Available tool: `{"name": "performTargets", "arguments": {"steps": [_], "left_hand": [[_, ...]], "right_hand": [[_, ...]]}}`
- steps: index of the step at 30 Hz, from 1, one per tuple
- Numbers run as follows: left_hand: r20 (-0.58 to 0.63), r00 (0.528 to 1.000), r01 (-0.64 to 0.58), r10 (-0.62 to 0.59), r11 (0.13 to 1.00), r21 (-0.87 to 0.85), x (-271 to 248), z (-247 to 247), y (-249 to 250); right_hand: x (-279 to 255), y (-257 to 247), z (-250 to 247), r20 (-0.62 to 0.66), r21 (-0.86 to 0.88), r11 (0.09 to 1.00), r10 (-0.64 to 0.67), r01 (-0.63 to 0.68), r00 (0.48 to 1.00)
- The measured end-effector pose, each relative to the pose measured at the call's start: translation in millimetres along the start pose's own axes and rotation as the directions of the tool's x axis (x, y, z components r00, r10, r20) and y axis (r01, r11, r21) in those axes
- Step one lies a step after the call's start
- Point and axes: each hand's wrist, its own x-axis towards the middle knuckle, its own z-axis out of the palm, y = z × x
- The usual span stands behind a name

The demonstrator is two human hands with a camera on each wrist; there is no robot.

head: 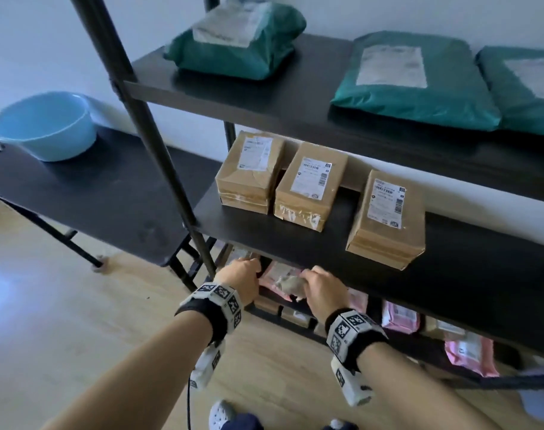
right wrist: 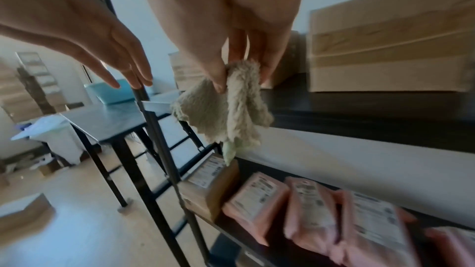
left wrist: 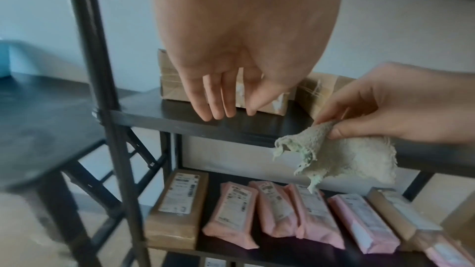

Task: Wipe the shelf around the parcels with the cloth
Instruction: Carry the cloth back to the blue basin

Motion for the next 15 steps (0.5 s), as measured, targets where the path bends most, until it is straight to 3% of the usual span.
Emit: {"name": "performTargets", "arguments": {"steps": [5, 15], "left_hand": [[-0.049, 0.998, 0.036, -0.034, 0.998, 0.043, -18.4, -39.6, -92.7], [-0.090, 0.980, 0.186, -0.179, 0.979, 0.079, -27.4, -93.3, -239.8]], "right_hand": [[26.2, -97.5, 17.3, 0.048, 0.118, 0.992, 0.042, -0.047, 0.998], [105.0, -256.3, 41.8, 0.118, 0.145, 0.986, -0.101, 0.084, 0.988]]}}
